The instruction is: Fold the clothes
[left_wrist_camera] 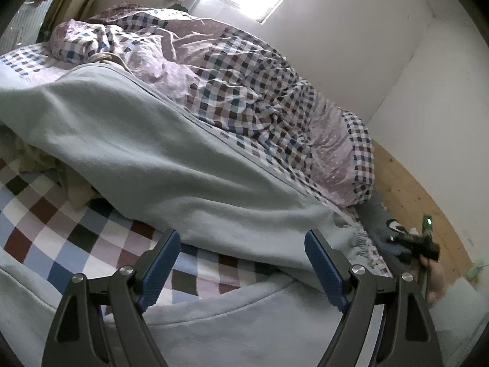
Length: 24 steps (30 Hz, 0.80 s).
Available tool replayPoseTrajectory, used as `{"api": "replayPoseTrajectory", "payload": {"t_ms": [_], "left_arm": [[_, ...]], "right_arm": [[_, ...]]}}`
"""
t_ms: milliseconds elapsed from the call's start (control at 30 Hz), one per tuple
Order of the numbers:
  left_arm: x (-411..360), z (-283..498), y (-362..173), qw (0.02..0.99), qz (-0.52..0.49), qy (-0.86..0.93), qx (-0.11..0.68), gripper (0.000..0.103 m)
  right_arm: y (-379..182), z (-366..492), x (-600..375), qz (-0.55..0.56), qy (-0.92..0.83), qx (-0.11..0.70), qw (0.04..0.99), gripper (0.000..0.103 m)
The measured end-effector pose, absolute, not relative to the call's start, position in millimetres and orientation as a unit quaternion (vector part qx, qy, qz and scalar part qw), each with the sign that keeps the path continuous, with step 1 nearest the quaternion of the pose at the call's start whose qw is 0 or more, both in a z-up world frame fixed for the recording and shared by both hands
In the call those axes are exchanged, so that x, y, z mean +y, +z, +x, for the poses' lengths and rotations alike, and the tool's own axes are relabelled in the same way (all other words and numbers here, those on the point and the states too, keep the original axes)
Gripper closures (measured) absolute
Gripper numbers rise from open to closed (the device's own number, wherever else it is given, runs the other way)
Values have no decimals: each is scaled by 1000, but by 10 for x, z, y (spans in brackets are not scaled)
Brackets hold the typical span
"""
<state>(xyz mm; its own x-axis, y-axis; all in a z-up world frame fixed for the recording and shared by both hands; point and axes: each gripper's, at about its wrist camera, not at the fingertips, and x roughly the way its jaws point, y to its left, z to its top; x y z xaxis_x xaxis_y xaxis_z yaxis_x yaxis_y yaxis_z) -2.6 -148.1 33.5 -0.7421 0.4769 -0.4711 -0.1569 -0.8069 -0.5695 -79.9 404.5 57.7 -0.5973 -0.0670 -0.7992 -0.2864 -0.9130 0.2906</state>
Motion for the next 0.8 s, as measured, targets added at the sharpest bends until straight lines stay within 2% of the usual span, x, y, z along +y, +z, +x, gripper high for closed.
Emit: {"api": "replayPoseTrajectory", "payload": {"t_ms": [167, 433, 733, 767, 800], "left_arm": [[-1451, 1, 353, 186, -313, 892, -266, 17], [-1312, 80, 417, 209, -309, 888, -268, 17], [-1152, 203, 408, 222, -317, 890, -242, 17], [-1143, 210, 406, 222, -317, 890, -242, 17], [-1134, 217, 405, 222, -318, 890, -241, 17]], "right_arm": [[533, 175, 3884, -446, 863, 228, 65, 51], [289, 1639, 4080, -375, 834, 383, 131, 50], [-296, 1828, 4045, -388, 797, 440, 141, 50], [-300, 1808, 4026, -386, 798, 442, 134, 51], [-301, 1782, 4003, -384, 800, 445, 123, 59]]}}
